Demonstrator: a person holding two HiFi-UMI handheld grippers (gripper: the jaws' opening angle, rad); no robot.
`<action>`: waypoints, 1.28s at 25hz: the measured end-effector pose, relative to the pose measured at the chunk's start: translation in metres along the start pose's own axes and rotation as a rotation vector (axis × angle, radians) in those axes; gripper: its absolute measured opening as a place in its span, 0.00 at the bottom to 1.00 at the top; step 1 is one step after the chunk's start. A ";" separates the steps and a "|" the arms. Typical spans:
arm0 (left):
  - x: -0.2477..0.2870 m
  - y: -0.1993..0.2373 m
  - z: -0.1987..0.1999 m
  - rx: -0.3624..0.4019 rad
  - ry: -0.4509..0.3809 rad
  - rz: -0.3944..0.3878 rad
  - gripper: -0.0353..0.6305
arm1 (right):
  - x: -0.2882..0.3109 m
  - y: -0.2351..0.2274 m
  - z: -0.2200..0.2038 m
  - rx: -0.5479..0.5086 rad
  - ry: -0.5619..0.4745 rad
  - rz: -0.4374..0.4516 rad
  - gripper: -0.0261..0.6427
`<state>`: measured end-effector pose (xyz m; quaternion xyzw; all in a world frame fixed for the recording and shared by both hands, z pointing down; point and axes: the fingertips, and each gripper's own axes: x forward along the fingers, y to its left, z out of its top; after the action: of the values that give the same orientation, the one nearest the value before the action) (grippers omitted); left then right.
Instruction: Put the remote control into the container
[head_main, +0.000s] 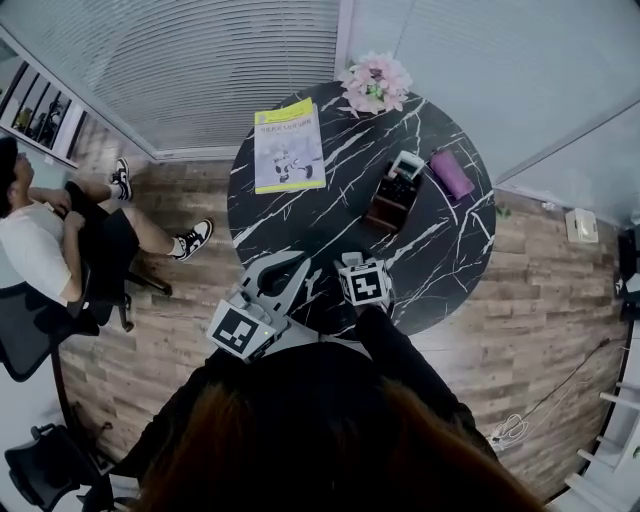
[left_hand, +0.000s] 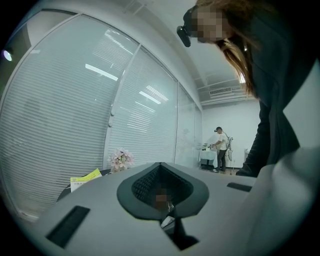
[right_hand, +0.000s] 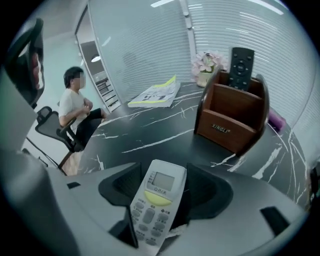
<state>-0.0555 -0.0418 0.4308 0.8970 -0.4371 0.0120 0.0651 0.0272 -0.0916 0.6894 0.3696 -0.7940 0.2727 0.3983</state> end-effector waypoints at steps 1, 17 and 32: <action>-0.001 0.000 -0.001 -0.002 0.003 0.003 0.07 | 0.002 0.003 0.000 -0.034 0.011 -0.005 0.44; 0.000 0.012 0.003 0.008 -0.013 0.011 0.07 | -0.062 -0.019 0.049 0.063 -0.329 0.059 0.43; 0.006 0.015 0.010 0.013 0.002 0.004 0.07 | -0.141 -0.075 0.131 0.117 -0.665 -0.089 0.41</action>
<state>-0.0639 -0.0563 0.4233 0.8965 -0.4387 0.0157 0.0595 0.0883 -0.1782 0.5123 0.4946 -0.8466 0.1646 0.1072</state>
